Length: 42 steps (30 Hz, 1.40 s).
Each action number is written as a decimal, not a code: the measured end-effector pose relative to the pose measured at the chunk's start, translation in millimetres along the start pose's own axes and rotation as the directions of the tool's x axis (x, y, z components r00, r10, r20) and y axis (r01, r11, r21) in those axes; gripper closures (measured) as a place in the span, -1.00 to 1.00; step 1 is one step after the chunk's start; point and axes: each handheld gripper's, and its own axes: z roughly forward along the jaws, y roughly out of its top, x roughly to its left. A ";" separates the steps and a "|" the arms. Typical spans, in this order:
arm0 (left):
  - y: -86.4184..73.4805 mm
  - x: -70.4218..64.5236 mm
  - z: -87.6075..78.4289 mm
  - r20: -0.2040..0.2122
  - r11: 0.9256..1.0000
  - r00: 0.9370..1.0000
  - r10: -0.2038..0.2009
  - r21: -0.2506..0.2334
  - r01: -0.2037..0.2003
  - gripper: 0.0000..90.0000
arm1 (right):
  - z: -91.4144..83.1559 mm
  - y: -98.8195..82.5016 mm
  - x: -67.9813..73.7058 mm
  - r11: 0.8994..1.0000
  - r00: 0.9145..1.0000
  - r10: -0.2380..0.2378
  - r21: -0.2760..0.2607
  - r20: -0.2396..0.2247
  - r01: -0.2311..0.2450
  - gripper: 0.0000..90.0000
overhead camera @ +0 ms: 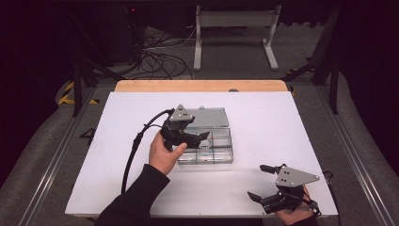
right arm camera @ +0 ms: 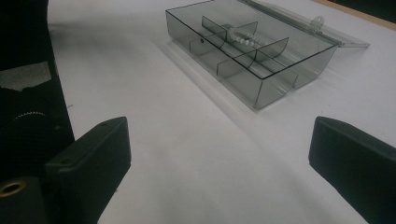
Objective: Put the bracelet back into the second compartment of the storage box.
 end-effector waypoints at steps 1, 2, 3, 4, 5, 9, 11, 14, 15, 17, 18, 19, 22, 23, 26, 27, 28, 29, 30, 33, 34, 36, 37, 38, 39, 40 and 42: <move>0.2 -0.9 -2.4 -0.002 1.000 1.000 0.000 -0.002 0.000 -0.49 | 0.0 0.0 0.1 1.000 1.000 0.001 0.000 0.000 -0.001 -0.87; 0.3 -1.9 -4.8 -0.002 1.000 1.000 0.001 -0.003 -0.001 -0.49 | 0.1 0.0 0.0 1.000 1.000 0.001 0.000 0.001 -0.001 -0.87; 0.6 -2.4 -6.9 -0.002 1.000 1.000 0.010 -0.003 -0.010 -0.49 | 0.2 -0.1 -0.1 1.000 1.000 0.002 0.001 0.000 -0.002 -0.87; 0.7 -3.3 -8.7 -0.003 1.000 1.000 0.013 -0.004 -0.013 -0.49 | 0.3 -0.1 -0.2 1.000 1.000 0.002 0.003 0.001 -0.002 -0.87; 0.8 -4.2 -10.3 -0.001 1.000 1.000 0.012 -0.004 -0.012 -0.49 | 0.5 -0.2 -0.3 1.000 1.000 0.002 0.003 0.001 -0.002 -0.87; 0.9 -6.0 -14.9 0.000 1.000 1.000 0.012 -0.012 -0.012 -0.49 | 0.4 0.1 -0.1 1.000 1.000 0.003 0.003 0.001 -0.003 -0.87; 1.0 -7.0 -17.5 -0.005 1.000 1.000 0.019 -0.016 -0.019 -0.50 | 0.3 0.2 0.1 1.000 1.000 0.003 0.001 0.001 -0.003 -0.87; 1.3 -10.1 -21.8 -0.010 0.999 0.999 0.036 -0.017 -0.036 -0.50 | -0.3 0.0 -0.1 1.000 1.000 0.004 0.001 0.003 -0.004 -0.87; 1.1 -11.3 -23.3 -0.014 0.999 0.999 0.042 -0.016 -0.042 -0.50 | -0.3 -0.1 -0.1 1.000 1.000 0.005 -0.001 0.002 -0.005 -0.87; 0.6 -12.4 -25.1 -0.023 0.998 0.998 0.055 -0.017 -0.055 -0.51 | -0.1 0.0 -0.2 1.000 1.000 0.004 0.000 0.002 -0.004 -0.87; 0.4 -12.7 -26.1 -0.018 0.998 0.998 0.054 -0.015 -0.055 -0.51 | -0.1 0.0 -0.3 1.000 1.000 0.003 0.002 0.001 -0.003 -0.87; 0.2 -12.9 -26.9 -0.019 0.998 0.998 0.055 -0.015 -0.055 -0.51 | 0.1 0.0 -0.4 1.000 1.000 0.004 0.002 0.000 -0.004 -0.87; 0.3 -13.0 -30.1 -0.013 0.998 0.998 0.059 -0.022 -0.060 -0.52 | 0.2 0.0 -0.1 1.000 1.000 0.003 0.003 0.002 -0.003 -0.87; 0.1 -13.4 -30.8 -0.011 0.998 0.998 0.055 -0.024 -0.055 -0.52 | 0.2 0.0 -0.1 1.000 1.000 0.005 0.001 0.001 -0.005 -0.87; 0.1 -14.7 -33.5 -0.009 0.998 0.998 0.056 -0.027 -0.057 -0.52 | 0.2 -0.1 0.0 1.000 1.000 0.004 0.001 0.002 -0.004 -0.87; 0.0 -15.6 -34.5 -0.004 0.998 0.999 0.054 -0.021 -0.054 -0.52 | 0.2 -0.1 0.1 1.000 1.000 0.004 0.001 0.002 -0.004 -0.87; 0.2 -16.0 -35.1 -0.002 0.998 0.998 0.059 -0.018 -0.059 -0.51 | 0.3 0.0 0.2 1.000 1.000 0.004 0.002 0.002 -0.004 -0.87; 0.0 -17.1 -35.8 -0.004 0.998 0.999 0.055 -0.014 -0.055 -0.51 | 0.4 0.0 0.2 1.000 1.000 0.003 0.002 0.001 -0.003 -0.87; -0.3 -17.9 -36.8 -0.012 0.998 0.998 0.059 -0.014 -0.059 -0.50 | 0.4 -0.1 0.2 1.000 1.000 0.004 0.002 0.001 -0.004 -0.87; -2.4 -19.5 -43.4 -0.005 0.998 0.998 0.061 -0.029 -0.061 -0.50 | 0.2 -0.3 0.3 1.000 1.000 0.005 0.003 0.002 -0.005 -0.87; -3.4 -19.5 -46.6 0.000 0.998 0.998 0.058 -0.036 -0.058 -0.50 | 0.2 -0.3 0.3 1.000 1.000 0.005 0.004 0.002 -0.005 -0.87; -6.0 -19.7 -53.5 0.006 0.997 0.998 0.059 -0.058 -0.059 -0.50 | 0.1 -0.2 0.4 1.000 1.000 0.004 0.003 0.002 -0.004 -0.87; -7.6 -20.2 -57.2 0.006 0.996 0.998 0.064 -0.065 -0.063 -0.50 | 0.1 -0.1 0.4 1.000 1.000 0.003 0.002 0.002 -0.003 -0.87; -9.4 -20.8 -60.6 -0.001 0.995 0.997 0.072 -0.072 -0.072 -0.50 | 0.2 -0.1 0.5 1.000 1.000 0.004 0.000 0.002 -0.004 -0.87; -11.5 -21.5 -63.9 0.000 0.994 0.997 0.076 -0.078 -0.076 -0.50 | 0.1 -0.1 0.5 1.000 1.000 0.004 0.003 0.003 -0.004 -0.87; -13.9 -21.9 -67.0 0.002 0.993 0.997 0.081 -0.084 -0.081 -0.50 | 0.2 -0.1 0.5 1.000 1.000 0.004 0.004 0.003 -0.004 -0.87; -18.6 -22.0 -72.4 0.004 0.993 0.997 0.083 -0.088 -0.083 -0.51 | 0.0 -0.1 0.9 1.000 1.000 0.004 0.003 0.004 -0.004 -0.87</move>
